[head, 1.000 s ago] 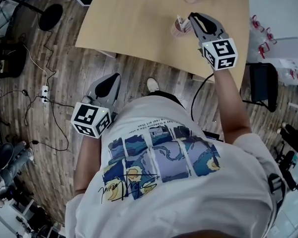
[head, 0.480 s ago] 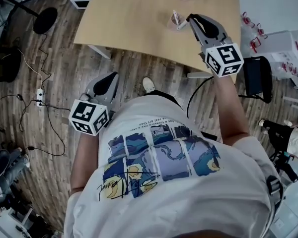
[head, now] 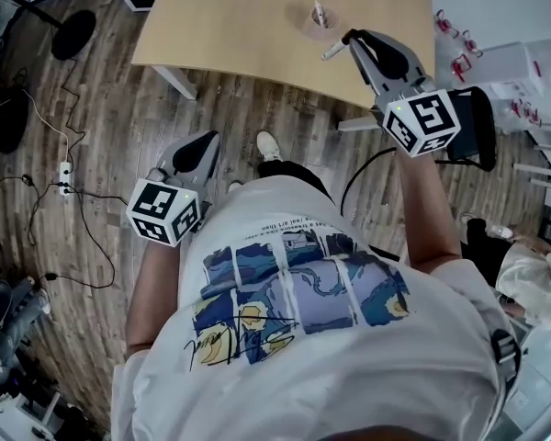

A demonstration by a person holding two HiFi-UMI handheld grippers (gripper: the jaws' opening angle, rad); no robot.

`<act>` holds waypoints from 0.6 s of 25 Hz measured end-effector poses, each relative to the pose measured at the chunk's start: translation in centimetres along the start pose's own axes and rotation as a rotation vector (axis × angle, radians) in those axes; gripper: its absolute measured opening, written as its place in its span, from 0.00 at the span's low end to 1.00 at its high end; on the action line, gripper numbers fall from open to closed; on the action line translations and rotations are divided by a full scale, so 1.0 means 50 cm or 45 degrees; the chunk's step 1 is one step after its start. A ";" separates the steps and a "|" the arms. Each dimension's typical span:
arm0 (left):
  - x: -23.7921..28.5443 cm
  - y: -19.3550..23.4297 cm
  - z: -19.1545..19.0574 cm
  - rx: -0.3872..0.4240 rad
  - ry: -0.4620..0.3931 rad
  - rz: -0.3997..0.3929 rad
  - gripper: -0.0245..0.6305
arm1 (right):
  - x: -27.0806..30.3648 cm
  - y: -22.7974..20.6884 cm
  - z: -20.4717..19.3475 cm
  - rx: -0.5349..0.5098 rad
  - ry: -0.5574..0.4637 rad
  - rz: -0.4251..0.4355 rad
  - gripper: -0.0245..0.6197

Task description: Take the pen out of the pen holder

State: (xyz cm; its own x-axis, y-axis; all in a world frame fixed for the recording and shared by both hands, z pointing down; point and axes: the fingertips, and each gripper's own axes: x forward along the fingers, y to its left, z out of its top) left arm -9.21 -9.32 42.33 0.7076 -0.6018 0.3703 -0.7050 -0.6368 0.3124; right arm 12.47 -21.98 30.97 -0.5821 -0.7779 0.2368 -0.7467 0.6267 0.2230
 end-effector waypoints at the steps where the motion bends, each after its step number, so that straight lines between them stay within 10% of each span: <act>1: -0.004 -0.004 -0.005 0.001 0.000 -0.008 0.05 | -0.008 0.011 0.003 0.004 -0.001 0.003 0.12; 15: -0.051 -0.049 -0.069 0.002 0.004 -0.091 0.05 | -0.099 0.147 0.042 0.019 0.002 0.054 0.12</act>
State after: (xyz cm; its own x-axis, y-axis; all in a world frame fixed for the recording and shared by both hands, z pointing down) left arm -9.43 -4.55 43.62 0.7562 -0.5532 0.3495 -0.6524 -0.6788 0.3371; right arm 9.19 -13.60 29.45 -0.6129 -0.7506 0.2469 -0.7262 0.6582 0.1983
